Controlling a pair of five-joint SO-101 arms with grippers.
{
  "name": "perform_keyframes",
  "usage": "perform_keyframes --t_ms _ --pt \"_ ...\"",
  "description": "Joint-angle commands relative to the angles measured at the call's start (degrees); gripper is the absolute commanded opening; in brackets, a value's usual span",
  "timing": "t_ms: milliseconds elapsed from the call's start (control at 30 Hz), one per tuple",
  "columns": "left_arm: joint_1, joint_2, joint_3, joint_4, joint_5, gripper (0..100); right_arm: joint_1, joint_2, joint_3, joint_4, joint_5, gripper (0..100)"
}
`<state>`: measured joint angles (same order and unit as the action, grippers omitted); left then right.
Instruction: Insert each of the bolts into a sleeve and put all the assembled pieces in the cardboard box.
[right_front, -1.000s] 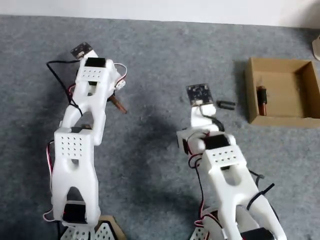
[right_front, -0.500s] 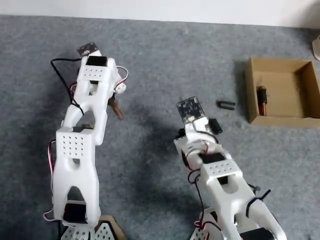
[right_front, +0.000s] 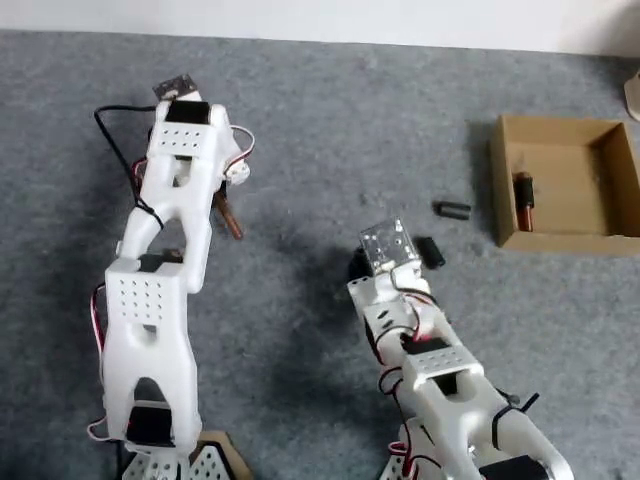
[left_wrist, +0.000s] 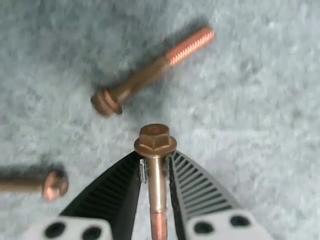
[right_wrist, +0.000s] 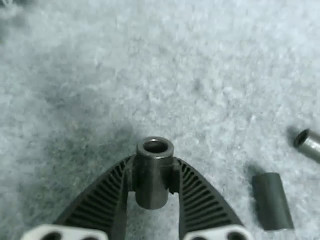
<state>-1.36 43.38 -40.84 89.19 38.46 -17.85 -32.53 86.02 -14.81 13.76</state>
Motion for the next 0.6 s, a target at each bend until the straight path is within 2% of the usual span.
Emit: perform_keyframes --t_ms 0,367,433,567 --pt "3.03 -6.55 -2.24 4.04 -0.35 0 -0.31 -2.07 0.31 -4.97 0.79 0.5" --pt "7.43 -12.09 -1.71 11.08 -0.35 0 -0.31 -2.07 0.4 -6.99 0.79 0.5" --pt "8.57 -13.41 0.04 11.08 -0.35 0 -0.4 -2.07 2.68 -10.95 0.7 0.5" --pt "10.86 -17.8 4.44 10.99 -0.35 0 -3.38 -2.07 9.98 -28.97 0.7 0.5"
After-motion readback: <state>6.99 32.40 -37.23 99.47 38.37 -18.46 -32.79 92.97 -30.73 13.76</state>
